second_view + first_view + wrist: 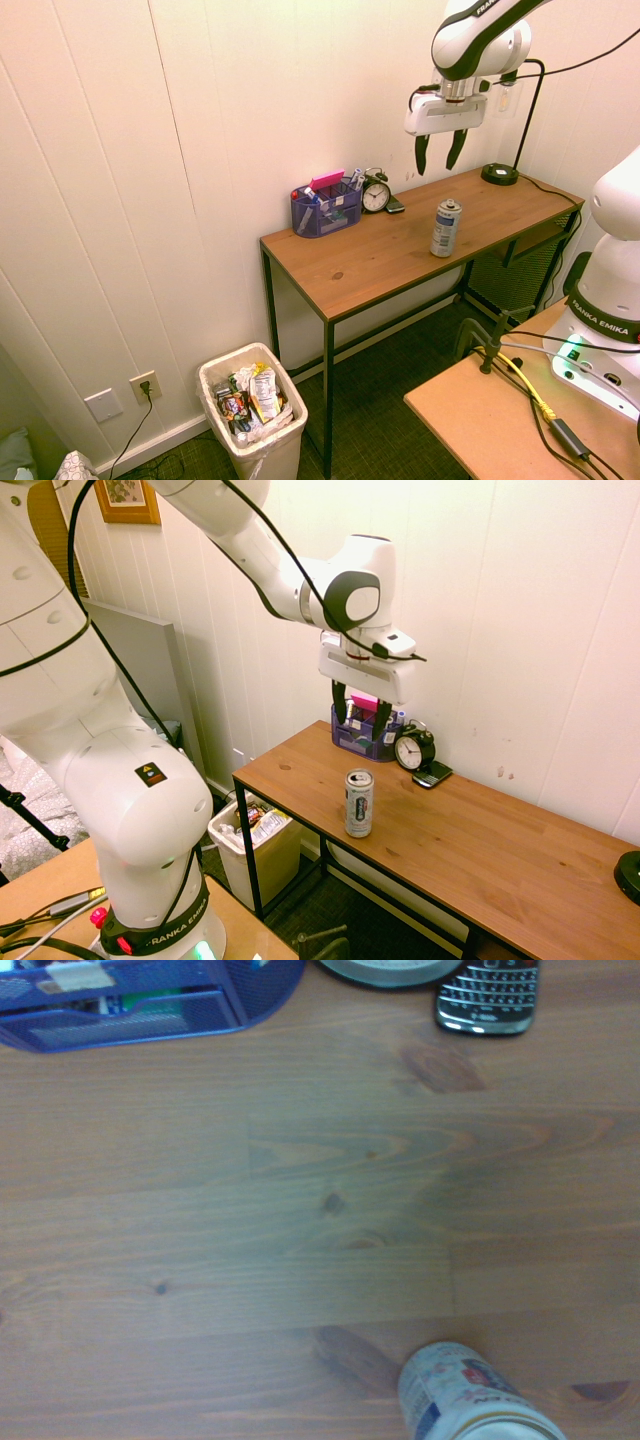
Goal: Throw the can in the trash bin
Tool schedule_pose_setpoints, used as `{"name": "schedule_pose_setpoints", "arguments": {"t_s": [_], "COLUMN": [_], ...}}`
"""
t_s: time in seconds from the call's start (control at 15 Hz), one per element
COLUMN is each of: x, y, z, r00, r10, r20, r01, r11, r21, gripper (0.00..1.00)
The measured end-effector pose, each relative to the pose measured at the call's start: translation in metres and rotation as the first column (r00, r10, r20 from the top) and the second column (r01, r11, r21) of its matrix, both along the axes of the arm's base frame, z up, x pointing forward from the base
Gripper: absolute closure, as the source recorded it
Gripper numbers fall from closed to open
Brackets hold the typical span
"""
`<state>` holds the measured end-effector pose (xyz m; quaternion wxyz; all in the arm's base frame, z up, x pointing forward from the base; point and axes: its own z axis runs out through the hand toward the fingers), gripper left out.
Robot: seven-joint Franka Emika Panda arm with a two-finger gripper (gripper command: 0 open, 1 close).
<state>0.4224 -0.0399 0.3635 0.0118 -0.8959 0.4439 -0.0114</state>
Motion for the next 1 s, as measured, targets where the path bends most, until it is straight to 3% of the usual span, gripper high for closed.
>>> {"name": "schedule_pose_setpoints", "arguments": {"t_s": [0.4, 0.73, 0.8, 1.0], "x": [-0.013, -0.014, -0.013, -0.013], "y": [-0.014, -0.022, -0.025, -0.028], "z": [-0.058, -0.089, -0.096, -0.105], "r00": [0.997, 0.996, 0.996, 0.995], "r10": [-0.021, -0.030, -0.034, -0.039], "r20": [-0.071, -0.084, -0.084, -0.090], "r01": [0.022, 0.031, 0.034, 0.039], "r11": [1.000, 1.000, 0.999, 0.999], "r21": [0.008, 0.001, -0.001, -0.003], "gripper": [0.00, 0.00, 1.00, 1.00]}}
